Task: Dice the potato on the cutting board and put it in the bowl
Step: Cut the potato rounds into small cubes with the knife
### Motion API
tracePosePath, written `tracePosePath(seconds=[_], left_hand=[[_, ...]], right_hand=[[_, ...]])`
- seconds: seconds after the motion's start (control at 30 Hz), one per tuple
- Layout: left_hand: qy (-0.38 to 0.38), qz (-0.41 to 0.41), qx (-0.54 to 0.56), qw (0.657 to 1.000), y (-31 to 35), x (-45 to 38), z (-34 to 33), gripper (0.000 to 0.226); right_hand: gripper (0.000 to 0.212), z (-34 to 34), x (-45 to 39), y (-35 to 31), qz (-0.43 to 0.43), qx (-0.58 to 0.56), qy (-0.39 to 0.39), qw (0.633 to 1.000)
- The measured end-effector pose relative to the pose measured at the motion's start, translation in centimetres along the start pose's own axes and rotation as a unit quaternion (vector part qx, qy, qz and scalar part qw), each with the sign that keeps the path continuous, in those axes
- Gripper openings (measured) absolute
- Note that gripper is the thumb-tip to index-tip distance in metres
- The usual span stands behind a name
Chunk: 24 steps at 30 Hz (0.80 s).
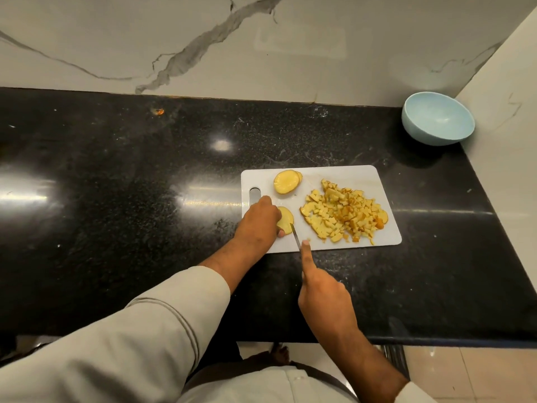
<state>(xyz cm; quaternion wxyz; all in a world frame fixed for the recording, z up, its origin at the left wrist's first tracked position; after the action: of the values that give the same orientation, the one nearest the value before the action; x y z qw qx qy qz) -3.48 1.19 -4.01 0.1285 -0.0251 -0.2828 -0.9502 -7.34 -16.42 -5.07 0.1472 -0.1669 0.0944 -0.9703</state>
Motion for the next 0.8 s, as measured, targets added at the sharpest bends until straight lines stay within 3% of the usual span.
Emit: tracePosePath(seconds=[0.13,0.37,0.8], left_hand=[[0.023,0.003,0.037,0.999,-0.5,0.1,-0.3,0.018],[0.016,-0.023,-0.019,0.999,-0.8,0.2,-0.2,0.017],[0.003,-0.031,-0.058,0.998,-0.4,0.0,0.5,0.019]], right_hand=[[0.070,0.7,-2.9,-2.0,0.004,0.014,0.012,1.000],[0.069,0.2,-6.1,-4.8,0.002,0.035,-0.017,0.999],[0.075,-1.2,-4.3,-3.8,0.000,0.069,-0.038,0.997]])
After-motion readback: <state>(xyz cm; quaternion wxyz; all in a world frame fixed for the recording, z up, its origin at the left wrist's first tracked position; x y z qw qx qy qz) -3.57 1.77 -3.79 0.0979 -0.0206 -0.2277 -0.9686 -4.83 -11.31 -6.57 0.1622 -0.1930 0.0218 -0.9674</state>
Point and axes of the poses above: each hand's wrist, its own x-axis away from the middle knuckle, its own z-axis out of the back of the hand, y = z × x, the point moved 2 cm from there along -x, towards the middle knuckle, and after that the axes turned 13 degrees about -z, right-handed, at the moved point
